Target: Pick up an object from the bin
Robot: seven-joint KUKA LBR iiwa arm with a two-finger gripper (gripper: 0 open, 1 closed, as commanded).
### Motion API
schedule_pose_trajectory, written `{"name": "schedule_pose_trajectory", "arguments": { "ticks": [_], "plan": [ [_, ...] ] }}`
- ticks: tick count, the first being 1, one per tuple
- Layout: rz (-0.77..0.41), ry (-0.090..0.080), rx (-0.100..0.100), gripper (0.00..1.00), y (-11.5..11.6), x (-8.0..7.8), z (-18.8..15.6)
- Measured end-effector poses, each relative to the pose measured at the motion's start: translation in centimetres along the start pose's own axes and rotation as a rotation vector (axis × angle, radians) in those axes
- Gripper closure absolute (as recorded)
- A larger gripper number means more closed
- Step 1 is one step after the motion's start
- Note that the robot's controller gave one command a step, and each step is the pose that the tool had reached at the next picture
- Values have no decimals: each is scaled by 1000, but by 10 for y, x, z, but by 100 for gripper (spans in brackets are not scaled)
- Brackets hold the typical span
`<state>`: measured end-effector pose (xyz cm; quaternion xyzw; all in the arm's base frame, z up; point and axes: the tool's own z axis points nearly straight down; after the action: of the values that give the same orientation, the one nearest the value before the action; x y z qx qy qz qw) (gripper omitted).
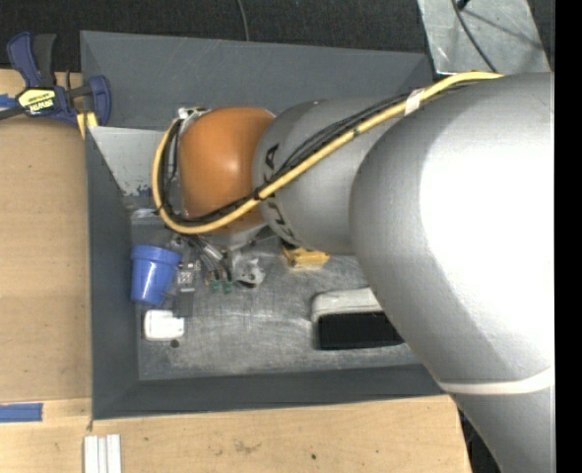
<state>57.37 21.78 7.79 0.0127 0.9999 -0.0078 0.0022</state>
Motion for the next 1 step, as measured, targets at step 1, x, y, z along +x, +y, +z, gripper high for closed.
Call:
{"name": "schedule_pose_trajectory", "arguments": {
  "ticks": [1],
  "plan": [
    [1, 0, 0, 100, 0, 0, 0]
  ]
}}
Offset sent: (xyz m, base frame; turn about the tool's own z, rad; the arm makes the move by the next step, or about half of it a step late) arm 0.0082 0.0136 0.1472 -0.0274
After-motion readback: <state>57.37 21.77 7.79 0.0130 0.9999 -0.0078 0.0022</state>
